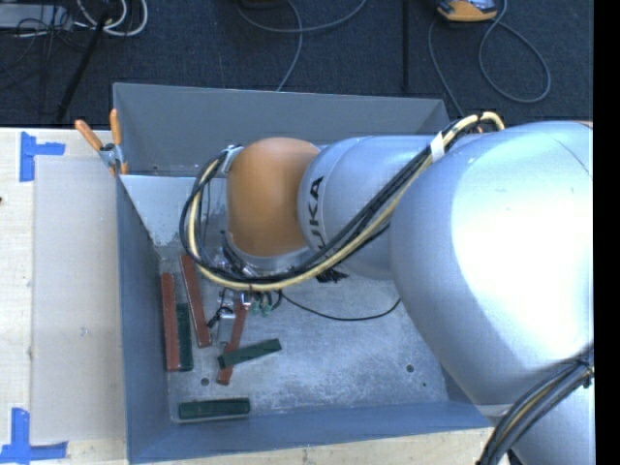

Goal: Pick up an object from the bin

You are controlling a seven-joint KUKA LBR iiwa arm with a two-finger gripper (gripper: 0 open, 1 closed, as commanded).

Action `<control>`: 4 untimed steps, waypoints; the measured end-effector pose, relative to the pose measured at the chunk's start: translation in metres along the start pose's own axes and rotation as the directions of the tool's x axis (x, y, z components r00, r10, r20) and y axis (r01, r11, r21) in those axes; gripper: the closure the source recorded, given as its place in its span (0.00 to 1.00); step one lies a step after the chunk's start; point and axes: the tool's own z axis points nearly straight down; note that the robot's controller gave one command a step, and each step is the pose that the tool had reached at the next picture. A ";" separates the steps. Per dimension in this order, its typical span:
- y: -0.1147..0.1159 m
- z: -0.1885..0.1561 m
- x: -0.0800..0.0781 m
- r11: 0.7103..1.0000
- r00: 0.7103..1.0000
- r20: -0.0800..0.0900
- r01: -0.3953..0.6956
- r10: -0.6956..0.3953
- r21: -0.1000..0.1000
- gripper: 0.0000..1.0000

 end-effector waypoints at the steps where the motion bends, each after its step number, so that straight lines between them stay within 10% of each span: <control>1: -0.022 -0.012 0.104 0.990 0.990 0.002 -0.139 0.139 -0.001 0.00; 2: -0.022 -0.012 0.101 0.990 0.990 0.005 -0.142 0.142 -0.002 1.00; 3: -0.022 -0.012 0.101 0.990 0.990 0.006 -0.144 0.144 -0.002 0.00; 4: 0.029 -0.004 0.126 0.974 0.974 0.009 -0.226 0.226 -0.004 0.00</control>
Offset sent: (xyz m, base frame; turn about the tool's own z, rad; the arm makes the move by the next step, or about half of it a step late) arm -0.1022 -0.0159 0.0130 0.1395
